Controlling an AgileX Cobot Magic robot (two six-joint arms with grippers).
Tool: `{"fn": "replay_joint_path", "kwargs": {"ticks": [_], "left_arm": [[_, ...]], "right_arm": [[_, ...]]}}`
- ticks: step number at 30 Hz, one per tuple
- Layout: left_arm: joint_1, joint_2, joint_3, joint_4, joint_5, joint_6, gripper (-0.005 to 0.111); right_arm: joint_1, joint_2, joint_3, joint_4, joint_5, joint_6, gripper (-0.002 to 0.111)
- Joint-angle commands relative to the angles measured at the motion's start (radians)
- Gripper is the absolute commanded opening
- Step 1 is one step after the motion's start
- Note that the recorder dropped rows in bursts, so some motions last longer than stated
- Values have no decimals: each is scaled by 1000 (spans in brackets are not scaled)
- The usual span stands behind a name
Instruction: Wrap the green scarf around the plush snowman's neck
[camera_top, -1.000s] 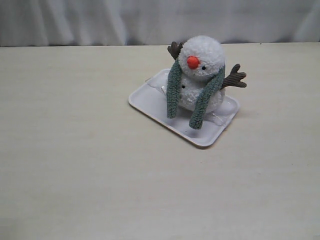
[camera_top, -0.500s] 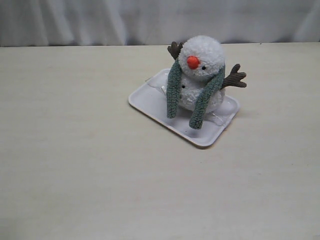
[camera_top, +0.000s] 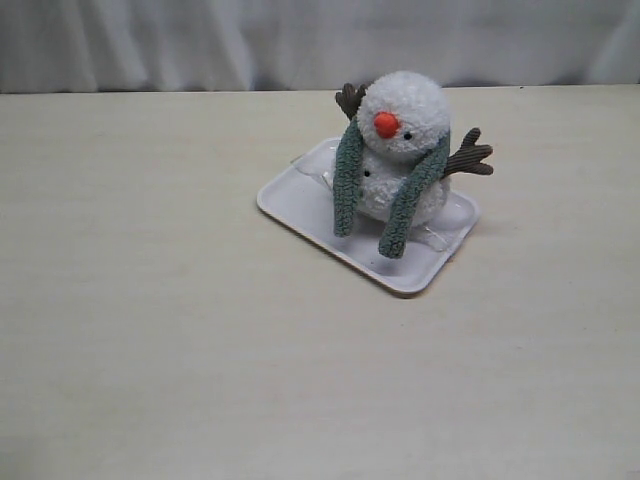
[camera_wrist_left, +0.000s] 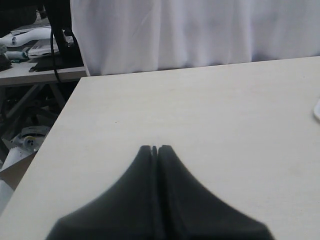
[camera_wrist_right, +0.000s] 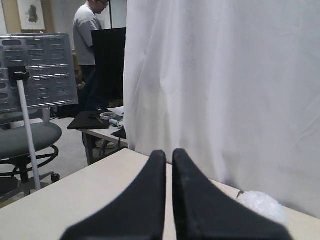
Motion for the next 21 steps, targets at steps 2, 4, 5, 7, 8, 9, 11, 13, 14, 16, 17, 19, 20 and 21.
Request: {"fn": "replay_joint_path", "kwargs": {"ticks": [2,4,5,7,8,9,11,13,14,16,17,19,20,21], "left_arm": [[2,-3,4,1,-8,-7,0],[2,-3,4,-1,-8,-7,0],[2,-3,4,-1,-8,-7,0],[2,-3,4,-1,-8,-7,0],[2,-3,4,-1,-8,-7,0],[2,-3,4,-1,-8,-7,0],[2,-3,4,-1,-8,-7,0],[2,-3,4,-1,-8,-7,0],[2,-3,4,-1,-8,-7,0],[2,-3,4,-1,-8,-7,0],[2,-3,4,-1,-8,-7,0],[2,-3,4,-1,-8,-7,0],[2,-3,4,-1,-8,-7,0],[2,-3,4,-1,-8,-7,0]], "right_arm": [[-11,-67,19,-53,-91,-64,4],[-34,-110,47,-53,-176,-64,4],[-46,-134,64,-53,-227,-64,4],[-69,-180,97,-53,-319,-57,4],[-77,-202,116,-53,-362,-55,4],[-80,-222,136,-53,-404,-55,4],[-82,-255,185,-55,-494,-55,4],[-82,-288,258,-79,-584,-34,4],[-82,-305,301,-106,-636,-17,4],[-87,-311,383,-194,-725,32,4],[-99,-311,432,-248,-771,66,4],[-161,-311,578,-385,-907,173,4],[-173,-311,617,-415,-931,187,4],[-181,-311,664,-443,-954,196,4]]}}
